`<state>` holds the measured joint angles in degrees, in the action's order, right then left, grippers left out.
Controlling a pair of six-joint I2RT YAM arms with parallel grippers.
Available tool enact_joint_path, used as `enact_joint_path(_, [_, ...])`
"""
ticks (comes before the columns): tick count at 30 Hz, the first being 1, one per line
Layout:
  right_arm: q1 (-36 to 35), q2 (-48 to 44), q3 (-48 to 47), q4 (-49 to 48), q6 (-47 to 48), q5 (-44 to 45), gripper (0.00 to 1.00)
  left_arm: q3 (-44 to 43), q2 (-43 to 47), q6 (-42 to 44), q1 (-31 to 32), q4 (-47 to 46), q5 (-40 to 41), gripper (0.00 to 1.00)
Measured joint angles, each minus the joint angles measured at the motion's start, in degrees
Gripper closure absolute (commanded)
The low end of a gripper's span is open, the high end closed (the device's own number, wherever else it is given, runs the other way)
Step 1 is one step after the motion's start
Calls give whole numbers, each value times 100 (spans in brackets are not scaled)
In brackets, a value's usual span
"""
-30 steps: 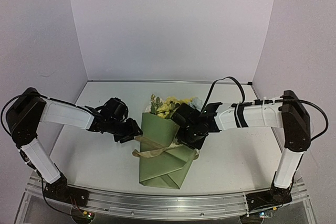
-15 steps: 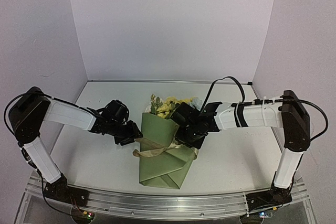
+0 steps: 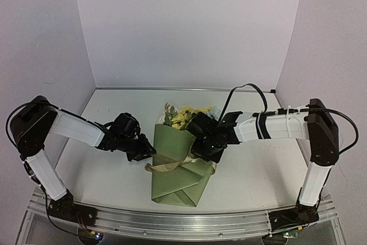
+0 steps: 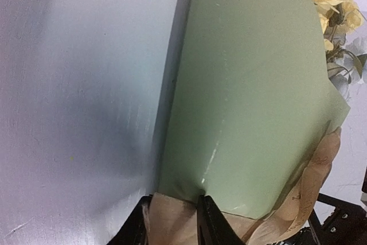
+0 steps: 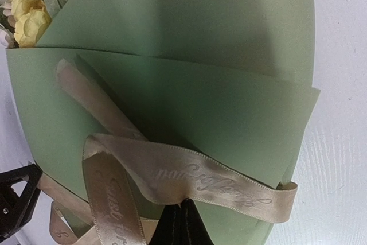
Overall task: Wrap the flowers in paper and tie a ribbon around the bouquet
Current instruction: Tie the ribbon around the folded bouquet.
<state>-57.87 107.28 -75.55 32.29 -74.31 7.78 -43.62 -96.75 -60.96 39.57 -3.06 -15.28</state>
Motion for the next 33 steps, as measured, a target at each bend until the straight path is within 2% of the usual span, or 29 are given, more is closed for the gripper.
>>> enact_joint_path(3, [-2, -2, 0, 0, 55, -20, 100, 29, 2, -91, -2, -42, 37, 98])
enact_joint_path(4, [-2, -4, 0, -2, 81, -33, 100, 29, 4, -69, -4, -40, 67, 99])
enact_joint_path(10, [-42, -129, 69, -9, 287, -226, 100, 27, 156, -34, -139, 97, 247, 100])
enact_joint_path(20, [-127, -831, 547, 5, 960, -825, 100, 24, 597, 234, -449, 673, 689, 100])
enact_joint_path(33, [-87, -1277, 908, -17, 2198, -1512, 100, 211, 1099, 420, -1215, 1348, 1226, 100])
